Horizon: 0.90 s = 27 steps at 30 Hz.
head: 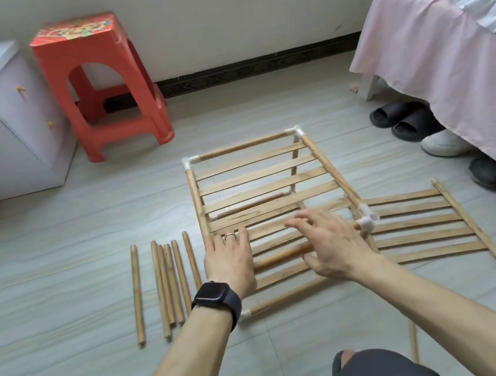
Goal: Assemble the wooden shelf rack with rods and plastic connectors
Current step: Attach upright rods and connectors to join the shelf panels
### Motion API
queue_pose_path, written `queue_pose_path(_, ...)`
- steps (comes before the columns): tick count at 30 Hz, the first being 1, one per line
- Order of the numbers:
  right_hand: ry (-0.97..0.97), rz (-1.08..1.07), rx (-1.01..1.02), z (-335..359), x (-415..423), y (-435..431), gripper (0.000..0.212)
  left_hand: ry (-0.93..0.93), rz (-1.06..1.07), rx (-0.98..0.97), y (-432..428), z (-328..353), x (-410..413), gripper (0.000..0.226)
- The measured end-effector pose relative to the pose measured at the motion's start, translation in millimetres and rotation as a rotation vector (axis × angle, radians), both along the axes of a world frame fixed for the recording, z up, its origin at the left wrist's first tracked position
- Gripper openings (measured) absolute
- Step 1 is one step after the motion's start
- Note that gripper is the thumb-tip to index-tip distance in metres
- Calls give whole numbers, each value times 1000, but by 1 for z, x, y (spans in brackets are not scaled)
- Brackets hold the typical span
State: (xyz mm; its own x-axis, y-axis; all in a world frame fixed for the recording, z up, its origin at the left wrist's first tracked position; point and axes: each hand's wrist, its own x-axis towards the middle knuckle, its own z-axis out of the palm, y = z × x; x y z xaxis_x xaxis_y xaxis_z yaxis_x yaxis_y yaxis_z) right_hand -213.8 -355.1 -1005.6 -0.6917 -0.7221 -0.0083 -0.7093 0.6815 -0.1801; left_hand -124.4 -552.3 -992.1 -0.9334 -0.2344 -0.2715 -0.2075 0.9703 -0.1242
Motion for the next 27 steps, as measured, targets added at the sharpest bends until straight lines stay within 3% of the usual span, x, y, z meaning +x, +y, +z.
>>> queue_pose_path(2,-4,-125,178,-5,-15,6,98,40,25,-2,2,-7,5,82)
queue_pose_path(5,-6,-158,319,-18,-24,12,107,142,-2,63,9,-23,9,81)
queue_pose_path(9,145,-124,145,-30,-21,16,78,219,-65,108,4,-35,3,68)
queue_pose_path(14,180,-165,25,-29,-20,10,56,254,-89,85,-5,-32,-6,38)
queue_pose_path(27,127,-227,88,-26,-17,3,57,274,-133,71,-17,-40,-14,38)
